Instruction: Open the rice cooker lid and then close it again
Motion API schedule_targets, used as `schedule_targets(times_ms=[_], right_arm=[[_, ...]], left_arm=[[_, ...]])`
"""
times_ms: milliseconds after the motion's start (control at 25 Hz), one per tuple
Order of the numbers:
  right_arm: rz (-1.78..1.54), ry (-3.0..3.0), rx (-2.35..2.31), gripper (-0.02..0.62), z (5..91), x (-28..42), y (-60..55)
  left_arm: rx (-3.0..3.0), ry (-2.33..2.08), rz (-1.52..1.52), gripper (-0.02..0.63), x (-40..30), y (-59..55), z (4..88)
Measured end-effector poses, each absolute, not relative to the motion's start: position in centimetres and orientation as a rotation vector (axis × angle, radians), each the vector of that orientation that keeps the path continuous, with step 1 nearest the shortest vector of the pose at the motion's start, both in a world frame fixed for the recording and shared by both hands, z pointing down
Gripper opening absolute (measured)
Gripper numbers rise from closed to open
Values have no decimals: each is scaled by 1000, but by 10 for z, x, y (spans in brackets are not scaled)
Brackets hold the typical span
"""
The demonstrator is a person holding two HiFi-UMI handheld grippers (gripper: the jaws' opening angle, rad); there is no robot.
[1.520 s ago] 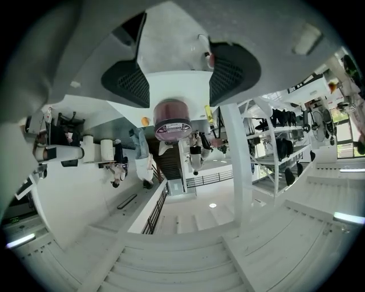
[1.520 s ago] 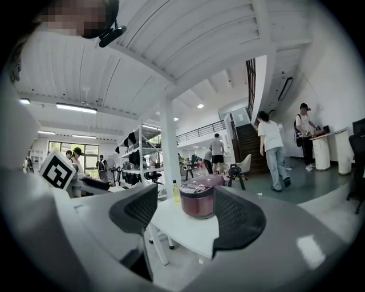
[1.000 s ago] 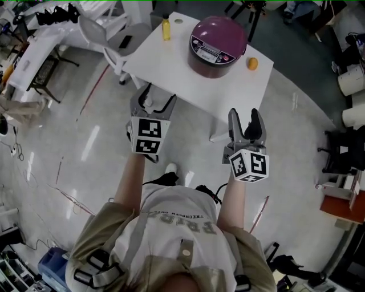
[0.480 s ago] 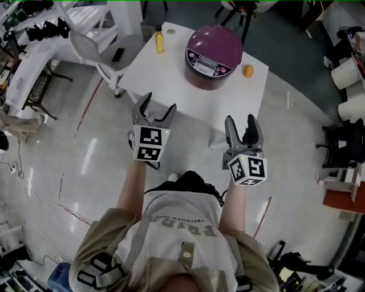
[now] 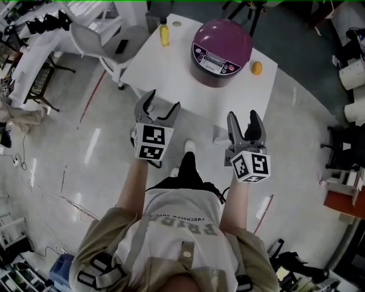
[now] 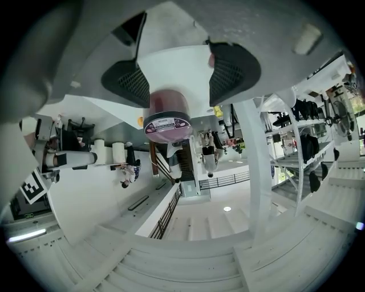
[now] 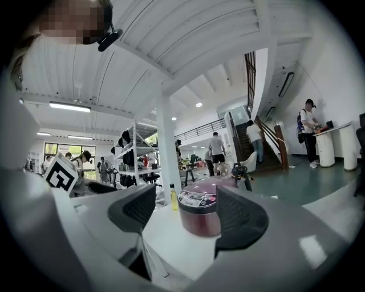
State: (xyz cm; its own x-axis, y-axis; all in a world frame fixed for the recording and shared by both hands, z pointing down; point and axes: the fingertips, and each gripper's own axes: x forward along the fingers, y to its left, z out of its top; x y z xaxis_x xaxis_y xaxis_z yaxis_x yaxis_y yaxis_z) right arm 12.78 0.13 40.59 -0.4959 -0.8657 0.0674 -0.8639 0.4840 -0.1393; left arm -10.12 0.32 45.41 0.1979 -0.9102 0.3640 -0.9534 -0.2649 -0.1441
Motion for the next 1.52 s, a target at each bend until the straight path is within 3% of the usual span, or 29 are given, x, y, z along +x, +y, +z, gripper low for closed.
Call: schedule_targets(times_ms=[1520], right_arm=[[-193, 2870, -1390, 304, 418, 117, -195]], left_arm=[[2402, -1826, 627, 341, -68, -198, 439]])
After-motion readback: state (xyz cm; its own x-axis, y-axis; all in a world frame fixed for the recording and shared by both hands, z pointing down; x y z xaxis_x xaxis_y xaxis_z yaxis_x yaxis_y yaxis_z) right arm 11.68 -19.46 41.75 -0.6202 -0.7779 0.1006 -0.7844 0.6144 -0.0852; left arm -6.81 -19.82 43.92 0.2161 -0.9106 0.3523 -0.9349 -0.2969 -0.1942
